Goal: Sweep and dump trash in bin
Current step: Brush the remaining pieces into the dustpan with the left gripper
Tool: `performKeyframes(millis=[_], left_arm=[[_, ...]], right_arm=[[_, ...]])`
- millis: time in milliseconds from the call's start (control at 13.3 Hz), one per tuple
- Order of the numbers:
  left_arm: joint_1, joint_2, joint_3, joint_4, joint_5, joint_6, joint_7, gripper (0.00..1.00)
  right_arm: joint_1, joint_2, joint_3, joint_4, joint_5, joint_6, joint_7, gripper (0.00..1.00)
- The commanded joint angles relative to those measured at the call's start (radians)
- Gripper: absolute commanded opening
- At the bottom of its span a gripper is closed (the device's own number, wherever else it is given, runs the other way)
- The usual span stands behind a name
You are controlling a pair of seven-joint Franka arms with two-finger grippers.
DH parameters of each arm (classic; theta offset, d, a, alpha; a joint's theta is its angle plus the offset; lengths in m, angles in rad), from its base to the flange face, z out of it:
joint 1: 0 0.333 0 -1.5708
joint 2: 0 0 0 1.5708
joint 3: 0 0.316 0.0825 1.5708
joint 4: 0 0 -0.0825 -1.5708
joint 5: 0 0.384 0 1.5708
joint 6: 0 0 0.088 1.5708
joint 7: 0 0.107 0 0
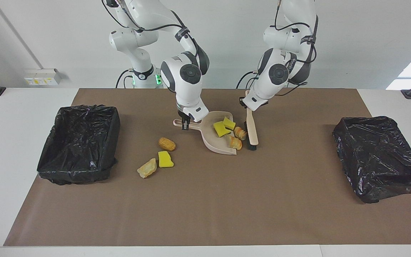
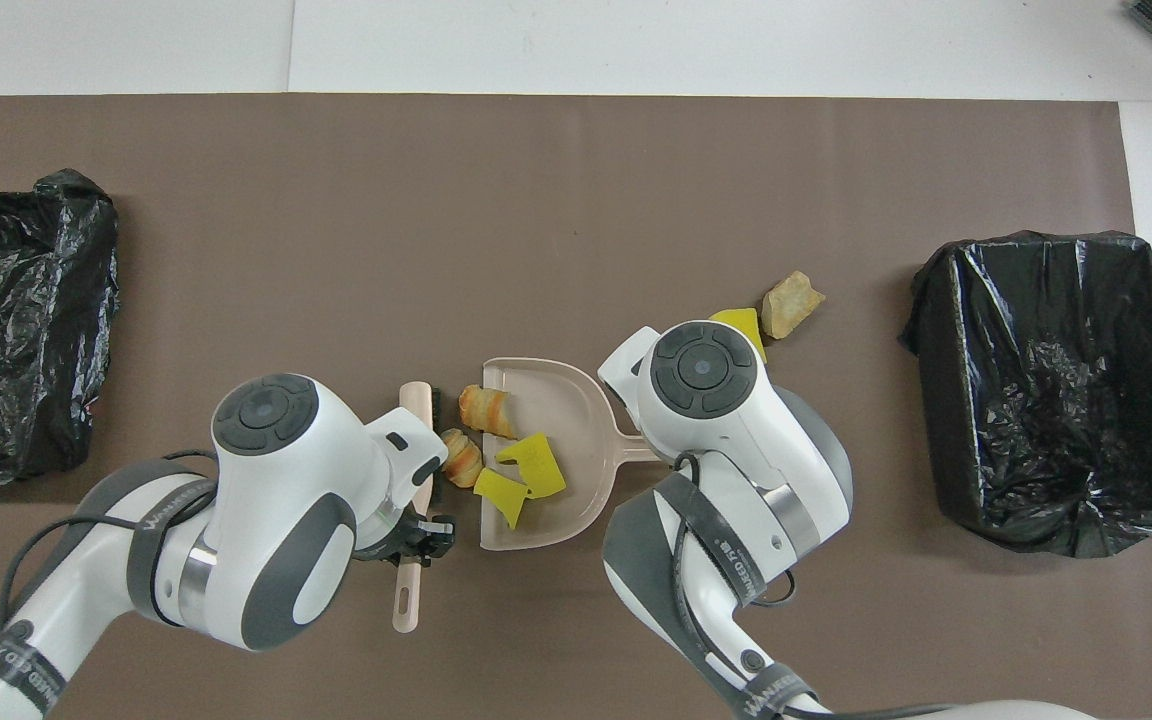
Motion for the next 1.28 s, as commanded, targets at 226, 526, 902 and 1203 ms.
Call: performKeyframes(millis=[226, 526, 902, 1203], left_arm=[[-0.093, -0.022, 0.016, -0.022, -0.078, 0.053, -0.055, 0.00], [-0.035, -0.029, 0.023, 0.038, 0.008, -0.059, -0.039, 0.00], [0.087, -0.033, 0.026, 0.110, 0.125, -0.054, -0.016, 0.00], [0.248, -0.030, 0.024, 0.149, 0.163, -0.071, 0.174, 0.00]], right_arm=[[-0.022, -0.003, 0.004, -0.002, -0.023, 0.002, 0.006, 0.00], [-0.050, -0.013, 0.004, -0.002, -0.024, 0.007, -0.047, 0.00], [-0.082, -0.008, 0.005, -0.013, 0.026, 0.111, -0.103, 0.00], [-0.134, -0.032, 0.005, 0.028, 0.049, 0.100, -0.193, 0.00]])
